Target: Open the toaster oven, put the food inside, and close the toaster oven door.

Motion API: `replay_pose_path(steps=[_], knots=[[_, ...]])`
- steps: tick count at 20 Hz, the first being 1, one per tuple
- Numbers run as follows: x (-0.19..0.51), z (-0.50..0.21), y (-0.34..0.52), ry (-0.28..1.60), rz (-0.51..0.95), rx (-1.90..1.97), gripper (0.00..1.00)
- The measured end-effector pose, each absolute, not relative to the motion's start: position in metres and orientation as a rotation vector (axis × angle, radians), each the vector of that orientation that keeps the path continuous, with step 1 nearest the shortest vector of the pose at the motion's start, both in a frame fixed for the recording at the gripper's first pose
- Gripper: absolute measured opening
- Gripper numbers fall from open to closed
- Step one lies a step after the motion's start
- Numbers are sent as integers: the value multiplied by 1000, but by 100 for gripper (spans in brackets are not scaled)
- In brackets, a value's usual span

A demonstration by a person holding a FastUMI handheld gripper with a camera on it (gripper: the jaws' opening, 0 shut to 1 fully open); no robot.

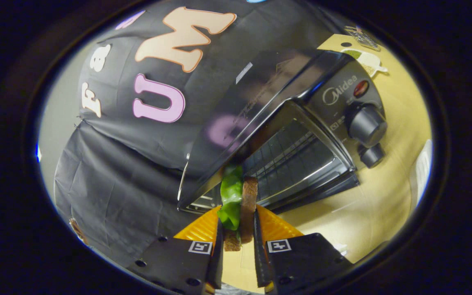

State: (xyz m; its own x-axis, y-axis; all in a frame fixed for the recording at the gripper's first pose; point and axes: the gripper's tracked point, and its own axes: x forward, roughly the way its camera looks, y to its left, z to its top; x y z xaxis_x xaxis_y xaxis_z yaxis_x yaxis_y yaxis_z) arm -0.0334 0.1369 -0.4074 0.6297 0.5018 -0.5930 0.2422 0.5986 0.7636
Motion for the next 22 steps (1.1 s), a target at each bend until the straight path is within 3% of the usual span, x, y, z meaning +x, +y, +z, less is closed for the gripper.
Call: replay_pose_path(steps=[21, 22], knots=[[18, -446, 119, 793, 56, 904, 34], [18, -447, 113, 787, 39, 866, 43]])
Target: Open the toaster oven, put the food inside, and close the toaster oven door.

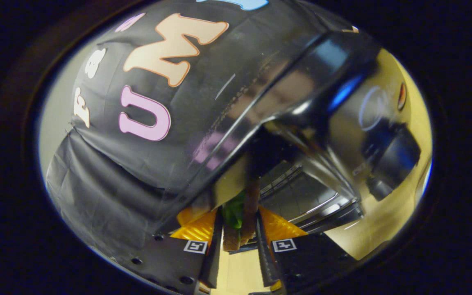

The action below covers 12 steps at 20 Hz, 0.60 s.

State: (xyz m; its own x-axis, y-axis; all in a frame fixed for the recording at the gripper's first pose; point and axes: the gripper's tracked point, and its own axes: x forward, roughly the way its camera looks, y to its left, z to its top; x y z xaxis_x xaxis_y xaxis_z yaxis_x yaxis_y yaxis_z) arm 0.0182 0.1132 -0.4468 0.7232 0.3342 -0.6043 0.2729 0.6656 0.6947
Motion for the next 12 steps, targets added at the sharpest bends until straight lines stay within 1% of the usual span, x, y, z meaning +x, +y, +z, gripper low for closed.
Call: replay_pose_path(steps=[3, 6, 12], knots=[[10, -451, 99, 793, 24, 782, 69], [11, -438, 85, 730, 28, 683, 94], [-4, -421, 76, 728, 58, 630, 96]])
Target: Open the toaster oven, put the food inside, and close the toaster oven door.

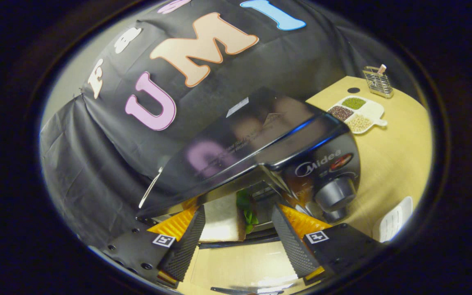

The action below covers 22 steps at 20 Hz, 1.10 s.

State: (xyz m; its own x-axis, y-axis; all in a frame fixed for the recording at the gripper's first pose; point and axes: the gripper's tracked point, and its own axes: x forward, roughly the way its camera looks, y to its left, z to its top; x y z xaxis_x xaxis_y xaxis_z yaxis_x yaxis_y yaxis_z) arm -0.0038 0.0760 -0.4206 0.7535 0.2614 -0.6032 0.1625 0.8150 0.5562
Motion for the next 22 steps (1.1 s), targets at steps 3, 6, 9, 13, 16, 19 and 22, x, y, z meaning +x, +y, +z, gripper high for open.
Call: replay_pose_path(steps=[3, 6, 9, 13, 16, 19, 22], knots=[[-12, -409, 71, 723, 68, 614, 97], [-20, -400, 67, 729, 85, 603, 98], [-29, -395, 64, 735, 96, 581, 99], [-52, -391, 72, 774, 147, 555, 99], [-78, -392, 91, 830, 217, 518, 99], [-109, -398, 114, 908, 301, 492, 99], [-140, -402, 135, 994, 392, 466, 99]])
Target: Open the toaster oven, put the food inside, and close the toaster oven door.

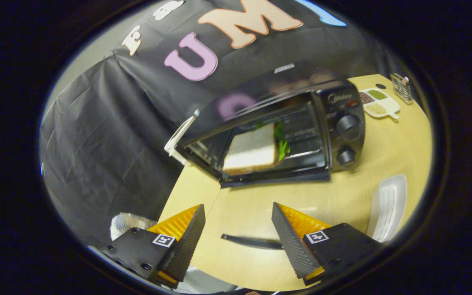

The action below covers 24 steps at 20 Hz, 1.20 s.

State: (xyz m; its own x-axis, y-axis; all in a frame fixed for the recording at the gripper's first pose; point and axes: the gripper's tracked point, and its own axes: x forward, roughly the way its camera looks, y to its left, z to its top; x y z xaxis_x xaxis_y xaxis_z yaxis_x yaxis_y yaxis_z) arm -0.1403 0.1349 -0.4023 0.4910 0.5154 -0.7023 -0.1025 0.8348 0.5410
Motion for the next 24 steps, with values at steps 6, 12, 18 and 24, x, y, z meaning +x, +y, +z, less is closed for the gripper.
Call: replay_pose_path(steps=[6, 12, 18, 24], knots=[[-196, -415, 138, 1132, 494, 356, 99], [-225, -441, 120, 1246, 499, 233, 99], [-231, -476, 102, 1319, 442, 134, 99], [-225, -487, 91, 1315, 405, 112, 98]])
